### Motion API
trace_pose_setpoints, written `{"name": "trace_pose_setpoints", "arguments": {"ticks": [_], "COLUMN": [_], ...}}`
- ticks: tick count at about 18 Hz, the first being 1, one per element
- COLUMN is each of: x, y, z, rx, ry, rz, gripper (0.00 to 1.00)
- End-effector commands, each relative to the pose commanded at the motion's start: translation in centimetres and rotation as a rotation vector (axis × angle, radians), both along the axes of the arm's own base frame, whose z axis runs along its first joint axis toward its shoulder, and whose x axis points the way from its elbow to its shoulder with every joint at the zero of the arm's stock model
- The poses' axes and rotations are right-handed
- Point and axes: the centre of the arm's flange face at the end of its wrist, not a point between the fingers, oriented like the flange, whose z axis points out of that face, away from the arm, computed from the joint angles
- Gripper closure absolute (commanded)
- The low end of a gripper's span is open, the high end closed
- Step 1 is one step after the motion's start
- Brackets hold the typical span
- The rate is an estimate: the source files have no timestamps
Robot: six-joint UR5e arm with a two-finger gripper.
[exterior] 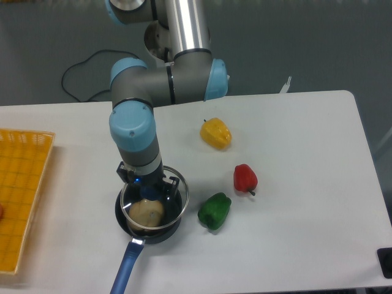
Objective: Close the pot lid
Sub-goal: 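Lower the glass lid onto the saucepan rim and release it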
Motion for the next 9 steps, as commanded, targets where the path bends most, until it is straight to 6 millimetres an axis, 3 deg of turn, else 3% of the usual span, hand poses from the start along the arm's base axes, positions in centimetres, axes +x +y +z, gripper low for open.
{"name": "trace_pose_setpoints", "arguments": {"ticks": [9], "x": [0.2], "y": [1.1], "z": [-1.4], "rx": [-0.009], "ry": [-0.005], "rz": [0.003], "gripper": [0.63]}}
